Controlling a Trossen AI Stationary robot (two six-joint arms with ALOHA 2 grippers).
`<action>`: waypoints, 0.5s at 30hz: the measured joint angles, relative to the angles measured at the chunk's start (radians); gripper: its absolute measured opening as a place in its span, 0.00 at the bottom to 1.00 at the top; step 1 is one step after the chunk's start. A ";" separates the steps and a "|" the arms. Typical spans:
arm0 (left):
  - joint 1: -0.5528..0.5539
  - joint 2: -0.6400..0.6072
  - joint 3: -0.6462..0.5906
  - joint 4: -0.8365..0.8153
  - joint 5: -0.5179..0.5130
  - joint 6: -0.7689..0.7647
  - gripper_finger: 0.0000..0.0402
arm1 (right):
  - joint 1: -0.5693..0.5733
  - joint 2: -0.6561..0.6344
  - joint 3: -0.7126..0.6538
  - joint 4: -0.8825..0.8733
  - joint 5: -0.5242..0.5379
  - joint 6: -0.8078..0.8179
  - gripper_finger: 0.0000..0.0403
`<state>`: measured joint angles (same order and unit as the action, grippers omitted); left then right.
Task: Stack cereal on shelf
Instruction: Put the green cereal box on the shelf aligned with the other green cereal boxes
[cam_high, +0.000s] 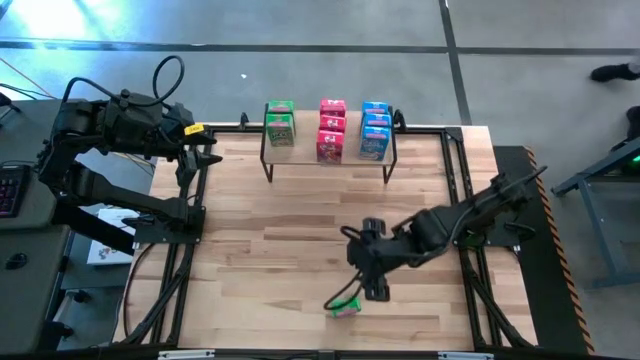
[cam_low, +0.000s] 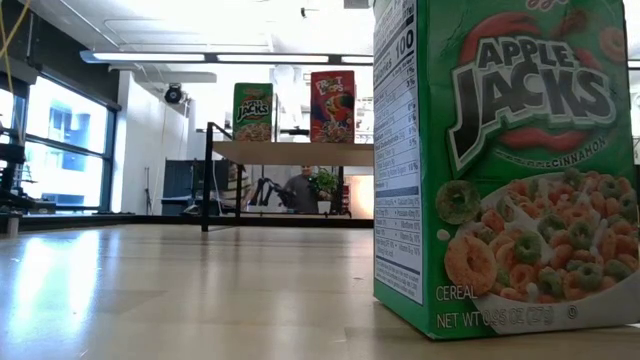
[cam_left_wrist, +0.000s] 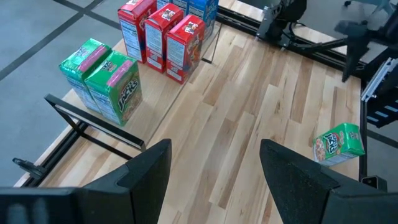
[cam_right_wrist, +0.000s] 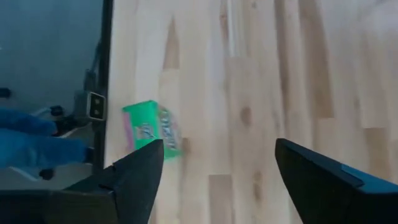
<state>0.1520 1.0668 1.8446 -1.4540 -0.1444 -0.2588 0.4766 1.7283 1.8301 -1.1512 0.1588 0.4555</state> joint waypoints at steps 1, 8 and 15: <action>0.000 0.000 0.000 0.000 0.000 0.000 0.59 | 0.009 -0.001 -0.020 0.027 0.001 0.015 0.75; 0.000 0.000 0.000 0.000 0.000 0.000 0.59 | 0.063 0.000 -0.159 0.200 -0.014 0.014 0.76; 0.000 0.000 0.000 0.000 0.000 0.000 0.59 | 0.076 0.000 -0.282 0.368 -0.017 0.016 0.76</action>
<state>0.1520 1.0667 1.8446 -1.4541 -0.1447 -0.2584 0.5526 1.7287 1.5479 -0.7832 0.1421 0.4713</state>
